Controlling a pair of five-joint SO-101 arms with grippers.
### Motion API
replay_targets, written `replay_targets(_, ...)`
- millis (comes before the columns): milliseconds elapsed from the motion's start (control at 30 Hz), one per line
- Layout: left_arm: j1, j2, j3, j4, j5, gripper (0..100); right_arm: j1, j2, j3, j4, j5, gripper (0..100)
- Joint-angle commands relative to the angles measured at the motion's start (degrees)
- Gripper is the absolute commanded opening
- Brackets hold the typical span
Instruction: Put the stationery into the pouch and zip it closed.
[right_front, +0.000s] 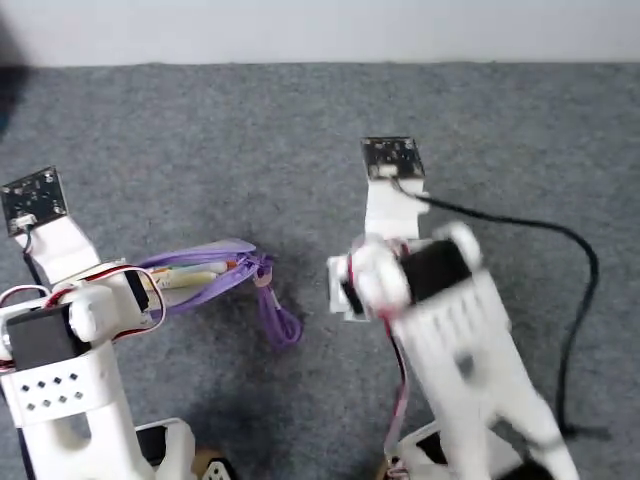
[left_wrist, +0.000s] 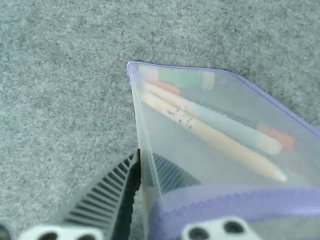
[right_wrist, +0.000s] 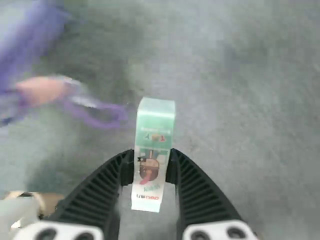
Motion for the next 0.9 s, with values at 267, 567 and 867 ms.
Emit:
replay_targets(267, -0.09, 0.88, 0.22, -0.79, 0.79, 1, -15.6, -30.64, 20.31, -45.93, -2.02, 0.8)
replay_targets(567, -0.09, 0.97, 0.22, -0.79, 3.87, 1, -25.01, -22.81, 24.26, -65.1, 3.69, 0.8)
replay_targets(867, -0.09, 0.7, 0.13, -0.79, 3.87, 1, -28.26, -12.44, 24.53, -69.41, 3.69, 1.1)
